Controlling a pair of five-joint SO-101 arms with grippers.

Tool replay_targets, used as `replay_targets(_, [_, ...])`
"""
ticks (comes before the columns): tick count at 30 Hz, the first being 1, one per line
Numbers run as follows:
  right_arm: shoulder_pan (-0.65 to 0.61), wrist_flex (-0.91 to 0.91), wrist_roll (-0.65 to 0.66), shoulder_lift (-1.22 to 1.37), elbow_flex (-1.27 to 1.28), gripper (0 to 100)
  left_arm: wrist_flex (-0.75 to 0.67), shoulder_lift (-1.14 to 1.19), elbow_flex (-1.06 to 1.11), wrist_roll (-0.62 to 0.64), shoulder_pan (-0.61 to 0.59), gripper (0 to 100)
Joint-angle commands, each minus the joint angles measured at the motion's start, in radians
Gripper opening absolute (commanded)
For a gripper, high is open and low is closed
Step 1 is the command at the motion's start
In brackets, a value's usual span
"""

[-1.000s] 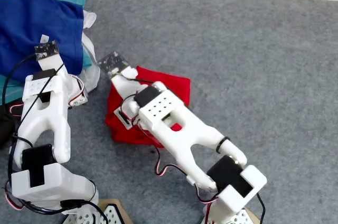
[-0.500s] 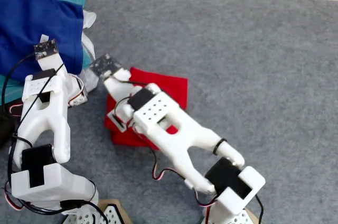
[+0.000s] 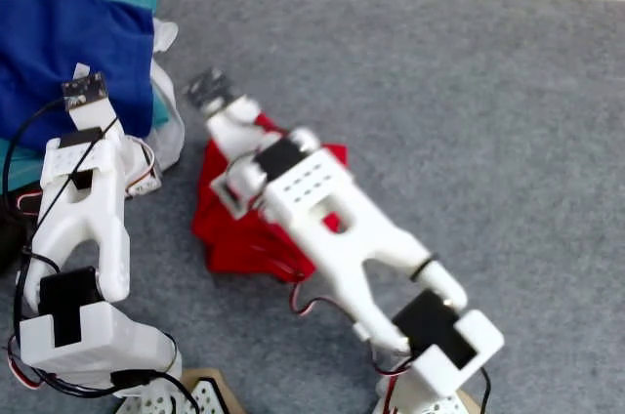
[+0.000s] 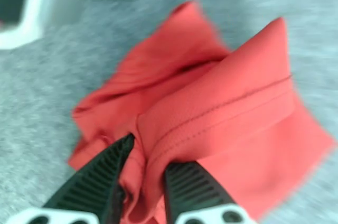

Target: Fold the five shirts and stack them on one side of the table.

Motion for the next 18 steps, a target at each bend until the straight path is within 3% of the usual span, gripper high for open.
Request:
replay_targets(1, [0.048, 0.168, 0.057, -0.104, -0.136, 0.7, -0.011, -0.002, -0.008, 0.008, -0.004, 16])
replay_targets(11, [0.038, 0.423, 0.101, -0.209, -0.17, 0.7, -0.011, -0.002, -0.008, 0.008, -0.002, 16])
replay_targets(18, [-0.097, 0.338, 0.092, -0.177, -0.081, 0.7, -0.011, -0.002, -0.008, 0.008, -0.002, 16])
